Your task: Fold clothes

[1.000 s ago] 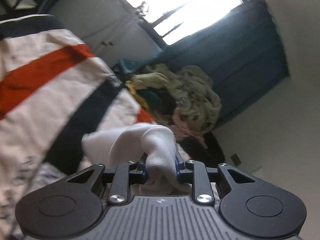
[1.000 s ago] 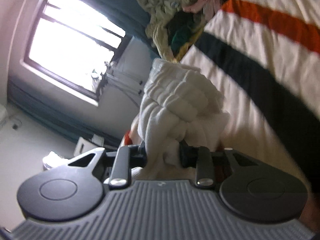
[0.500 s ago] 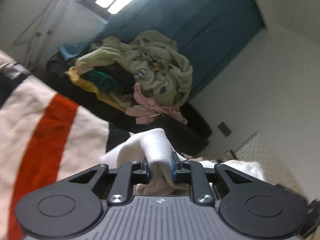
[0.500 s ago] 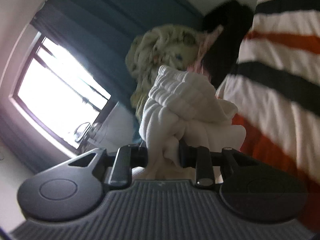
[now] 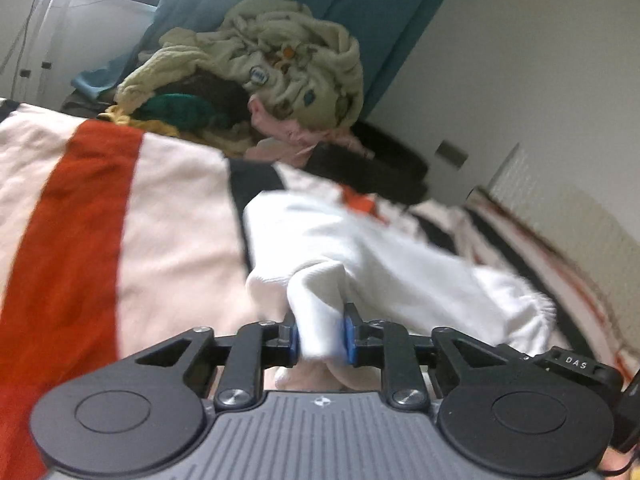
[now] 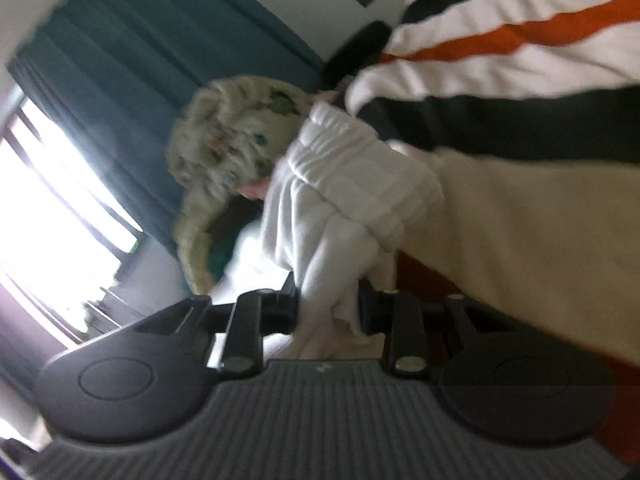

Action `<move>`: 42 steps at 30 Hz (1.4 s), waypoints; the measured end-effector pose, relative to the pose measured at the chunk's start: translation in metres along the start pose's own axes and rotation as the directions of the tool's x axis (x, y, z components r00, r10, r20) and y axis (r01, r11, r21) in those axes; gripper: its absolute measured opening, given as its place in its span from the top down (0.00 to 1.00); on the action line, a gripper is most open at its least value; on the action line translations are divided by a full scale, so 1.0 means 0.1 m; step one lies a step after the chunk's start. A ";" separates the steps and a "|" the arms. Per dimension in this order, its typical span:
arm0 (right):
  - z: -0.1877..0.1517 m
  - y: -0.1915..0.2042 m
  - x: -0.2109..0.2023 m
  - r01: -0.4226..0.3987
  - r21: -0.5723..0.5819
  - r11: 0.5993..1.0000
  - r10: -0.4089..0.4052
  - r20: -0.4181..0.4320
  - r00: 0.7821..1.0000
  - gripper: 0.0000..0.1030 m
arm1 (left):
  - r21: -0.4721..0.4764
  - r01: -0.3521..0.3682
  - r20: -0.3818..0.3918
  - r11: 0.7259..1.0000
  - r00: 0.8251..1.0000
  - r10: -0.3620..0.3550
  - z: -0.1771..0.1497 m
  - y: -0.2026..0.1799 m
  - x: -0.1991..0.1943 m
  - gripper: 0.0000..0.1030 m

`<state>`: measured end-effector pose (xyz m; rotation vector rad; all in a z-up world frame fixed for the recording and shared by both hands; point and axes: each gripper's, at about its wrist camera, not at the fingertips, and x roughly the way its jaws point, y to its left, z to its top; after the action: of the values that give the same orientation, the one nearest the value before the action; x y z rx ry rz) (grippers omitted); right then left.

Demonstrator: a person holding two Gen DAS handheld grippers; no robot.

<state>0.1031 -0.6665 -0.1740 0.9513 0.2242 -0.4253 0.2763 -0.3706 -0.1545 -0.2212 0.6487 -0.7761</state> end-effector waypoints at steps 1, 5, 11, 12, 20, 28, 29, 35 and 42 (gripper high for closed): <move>-0.07 -0.08 -0.02 0.017 0.011 1.000 -0.017 -0.007 1.000 0.65 | 0.025 -0.022 -0.005 0.999 1.000 0.022 -0.07 -0.01 -0.04 0.70; -0.24 -0.26 -0.13 0.076 0.049 0.996 -0.074 -0.050 0.996 0.61 | 0.076 -0.090 -0.042 0.993 0.995 0.093 -0.19 -0.12 -0.16 0.61; 0.06 0.16 -0.51 0.200 -0.071 0.977 -0.207 -0.122 0.971 0.61 | 0.071 -0.127 -0.079 0.989 0.988 0.133 0.14 -0.39 -0.68 0.54; 0.10 0.24 -0.62 0.196 -0.083 0.977 -0.205 -0.116 0.972 0.61 | 0.071 -0.130 -0.073 0.989 0.988 0.135 0.22 -0.46 -0.81 0.54; 0.27 1.07 -1.57 0.051 -0.279 0.959 -0.070 -0.060 0.996 0.61 | 0.176 -0.103 0.049 0.979 0.994 0.096 0.60 -1.20 -1.94 0.30; 0.20 1.72 -2.51 -0.040 -0.433 0.900 0.036 -0.017 0.999 0.60 | 0.248 -0.131 0.123 0.960 0.987 0.103 0.60 -1.74 -3.04 0.08; 0.17 1.76 -2.60 -0.046 -0.446 0.894 0.044 -0.016 0.999 0.60 | 0.259 -0.137 0.137 0.956 0.985 0.104 0.58 -1.80 -3.19 0.03; -0.10 1.97 -3.10 -0.094 -0.537 0.838 0.110 -0.003 0.994 0.20 | 0.340 -0.185 0.228 0.922 0.967 0.111 0.26 -2.05 -3.86 0.00; -0.47 1.93 -3.42 -0.078 -0.583 0.809 0.131 0.049 0.990 0.20 | 0.399 -0.267 0.314 0.877 0.939 0.143 -0.19 -2.12 -4.34 0.00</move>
<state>-0.1168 -0.4435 0.0676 0.3351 0.2039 -0.2672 -0.0890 -0.2106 0.1178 0.1521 0.2149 -0.6477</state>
